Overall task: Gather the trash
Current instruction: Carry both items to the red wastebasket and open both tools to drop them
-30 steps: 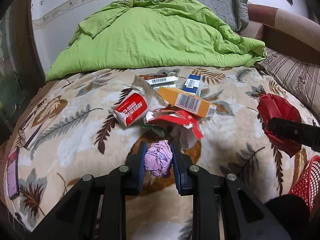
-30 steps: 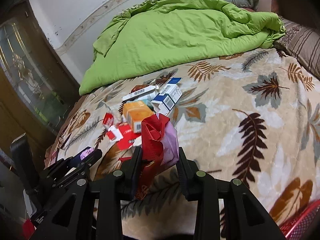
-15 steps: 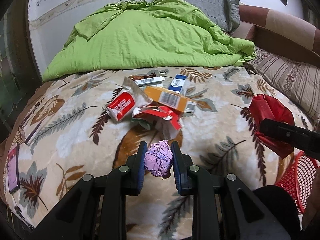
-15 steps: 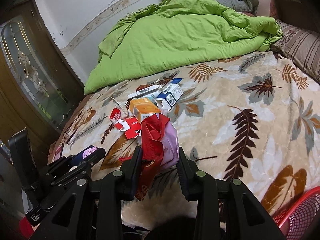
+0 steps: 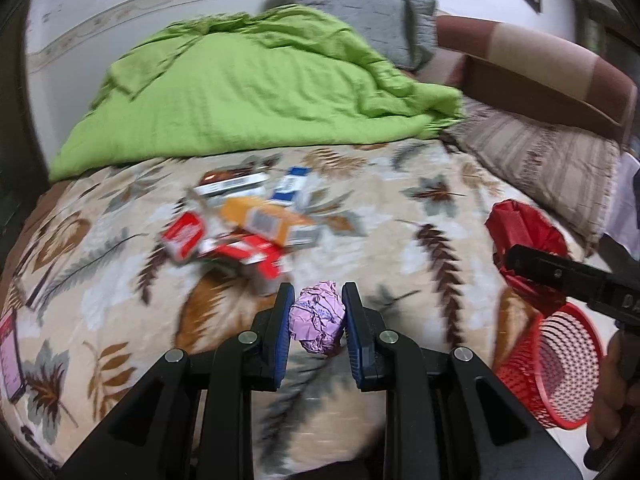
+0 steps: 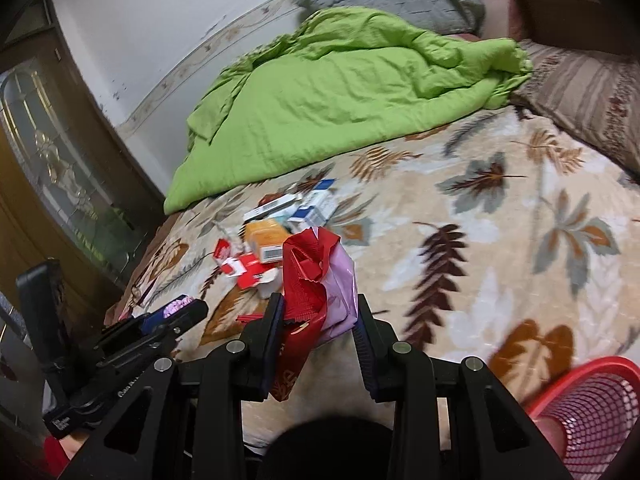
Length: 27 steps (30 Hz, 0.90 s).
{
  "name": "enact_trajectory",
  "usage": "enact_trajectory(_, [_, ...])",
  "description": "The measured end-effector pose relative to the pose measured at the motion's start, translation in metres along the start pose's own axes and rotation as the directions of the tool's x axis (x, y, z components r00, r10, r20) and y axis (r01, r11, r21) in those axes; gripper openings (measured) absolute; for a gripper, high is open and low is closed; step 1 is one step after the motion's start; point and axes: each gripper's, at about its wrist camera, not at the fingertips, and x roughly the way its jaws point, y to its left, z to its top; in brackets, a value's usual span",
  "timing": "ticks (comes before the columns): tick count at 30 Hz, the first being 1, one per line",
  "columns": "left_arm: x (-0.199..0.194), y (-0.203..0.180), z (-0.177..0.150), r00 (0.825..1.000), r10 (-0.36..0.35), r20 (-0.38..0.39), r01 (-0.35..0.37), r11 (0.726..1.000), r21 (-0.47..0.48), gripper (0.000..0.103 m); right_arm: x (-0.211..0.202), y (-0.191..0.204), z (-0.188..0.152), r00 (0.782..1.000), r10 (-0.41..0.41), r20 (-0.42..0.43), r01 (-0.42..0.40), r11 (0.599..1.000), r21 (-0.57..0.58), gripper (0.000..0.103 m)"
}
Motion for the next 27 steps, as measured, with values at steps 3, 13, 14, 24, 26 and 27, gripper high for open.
enact_trajectory(3, [-0.003,-0.028,0.003,0.997,-0.082,-0.014,0.083,0.995,0.048,0.023,-0.023,-0.022,-0.005,0.999,-0.046,0.007,0.046,0.999,0.024,0.036])
enact_trajectory(13, [0.008,-0.156,0.0,0.895,-0.403,-0.19,0.436,0.879,0.192,0.023,-0.117,-0.126,-0.054,0.966,-0.256,-0.021,0.255,0.945,0.204,0.036])
enact_trajectory(14, [0.01,-0.169,-0.002,0.875,-0.433,-0.217,0.474,0.858,0.196,0.023,-0.122,-0.133,-0.058,0.964,-0.266,-0.025,0.265,0.94,0.216,0.036])
enact_trajectory(24, [0.033,-0.233,-0.021,0.789,-0.508,-0.347,0.591,0.782,0.197,0.054,-0.142,-0.169,-0.076,0.942,-0.334,-0.04,0.33,0.897,0.294,0.056])
enact_trajectory(26, [0.034,-0.232,-0.023,0.789,-0.505,-0.35,0.59,0.782,0.2,0.054,-0.145,-0.17,-0.074,0.94,-0.34,-0.028,0.333,0.894,0.3,0.056])
enact_trajectory(27, [0.033,-0.229,-0.023,0.798,-0.498,-0.34,0.579,0.789,0.203,0.054,-0.145,-0.17,-0.073,0.94,-0.341,-0.024,0.332,0.894,0.302,0.056])
